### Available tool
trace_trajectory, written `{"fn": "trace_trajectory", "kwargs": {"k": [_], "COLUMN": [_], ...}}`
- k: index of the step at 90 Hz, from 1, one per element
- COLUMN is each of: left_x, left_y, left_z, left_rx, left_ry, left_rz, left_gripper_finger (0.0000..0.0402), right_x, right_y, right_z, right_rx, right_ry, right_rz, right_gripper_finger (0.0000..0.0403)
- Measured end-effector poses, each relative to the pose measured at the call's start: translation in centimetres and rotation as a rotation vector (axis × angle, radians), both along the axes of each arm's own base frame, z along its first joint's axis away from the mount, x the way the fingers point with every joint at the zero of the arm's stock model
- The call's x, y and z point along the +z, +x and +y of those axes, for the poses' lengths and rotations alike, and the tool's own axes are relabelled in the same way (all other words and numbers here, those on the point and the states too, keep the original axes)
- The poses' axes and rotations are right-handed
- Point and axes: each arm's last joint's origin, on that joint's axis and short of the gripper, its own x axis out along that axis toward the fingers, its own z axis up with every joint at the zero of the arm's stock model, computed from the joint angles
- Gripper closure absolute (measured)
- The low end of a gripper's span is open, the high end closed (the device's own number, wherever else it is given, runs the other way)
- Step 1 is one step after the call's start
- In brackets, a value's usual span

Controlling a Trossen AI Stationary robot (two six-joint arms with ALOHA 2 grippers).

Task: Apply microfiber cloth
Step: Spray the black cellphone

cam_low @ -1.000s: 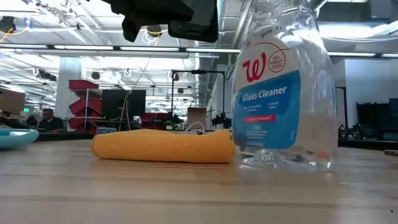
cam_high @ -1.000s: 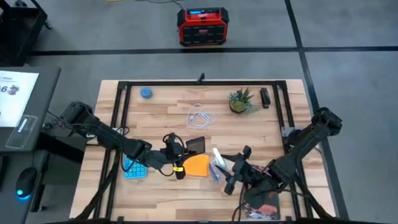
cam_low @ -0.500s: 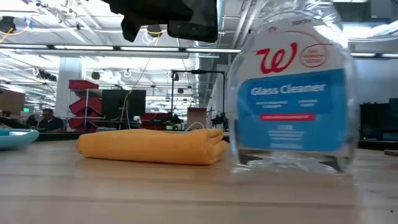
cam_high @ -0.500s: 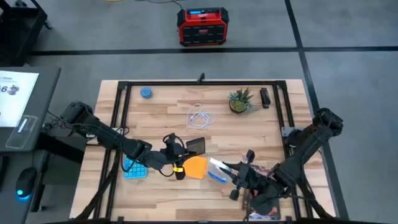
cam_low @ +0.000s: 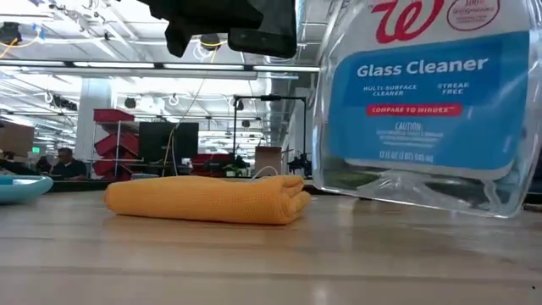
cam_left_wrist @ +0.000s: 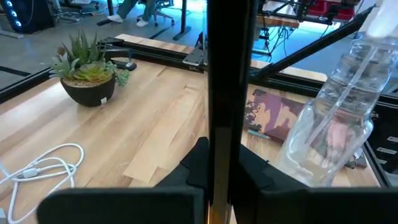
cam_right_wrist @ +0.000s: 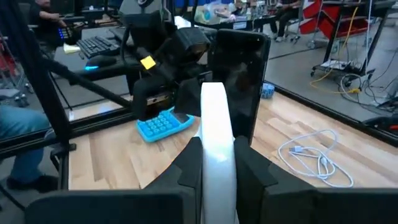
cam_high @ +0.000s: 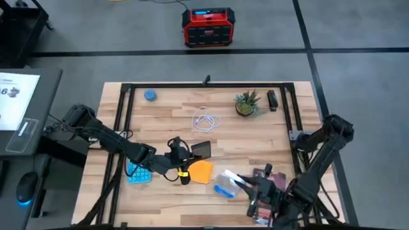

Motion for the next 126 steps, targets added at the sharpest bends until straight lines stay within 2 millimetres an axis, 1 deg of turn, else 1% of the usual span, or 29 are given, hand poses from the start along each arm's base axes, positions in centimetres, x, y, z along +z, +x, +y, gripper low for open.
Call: {"fn": "trace_trajectory", "kwargs": {"k": [24, 40, 48, 63, 78, 95, 109, 116, 126], "left_x": [0.0, 0.0, 0.0, 0.0, 0.0, 0.0, 0.0, 0.0, 0.0], "left_y": [0.0, -0.1, -0.1, -0.1, -0.1, -0.1, -0.1, -0.1, -0.1], "left_z": [-0.1, -0.1, -0.1, -0.1, -0.1, -0.1, -0.1, -0.1, -0.1], "left_rx": [-0.003, 0.000, -0.001, -0.001, -0.001, -0.001, -0.001, -0.002, -0.002], "left_ry": [0.000, 0.001, 0.002, 0.003, 0.003, 0.004, 0.004, 0.004, 0.004], "left_rz": [0.000, -0.001, 0.000, 0.000, 0.000, 0.001, 0.001, 0.001, 0.001], "left_gripper_finger": [0.0386, 0.0386, 0.0386, 0.0386, 0.0386, 0.0386, 0.0386, 0.0386, 0.0386], "right_x": [-0.1, -0.2, -0.1, -0.1, 0.3, 1.4, 2.5, 2.5, 2.2], "right_y": [0.4, 1.5, 1.9, 2.2, 1.7, 0.7, -0.4, -1.0, -1.5], "right_z": [-0.4, -1.0, -1.3, -1.4, -1.5, -1.7, -2.2, -2.3, -2.6], "right_rx": [-0.001, 0.062, 0.082, 0.124, 0.158, 0.224, 0.297, 0.326, 0.320], "right_ry": [0.019, 0.097, 0.124, 0.051, 0.000, -0.048, 0.009, 0.056, 0.113], "right_rz": [0.014, 0.087, 0.111, 0.162, 0.191, 0.222, 0.246, 0.282, 0.324], "right_gripper_finger": [0.0364, 0.0323, 0.0308, 0.0298, 0.0283, 0.0242, 0.0211, 0.0204, 0.0204]}}
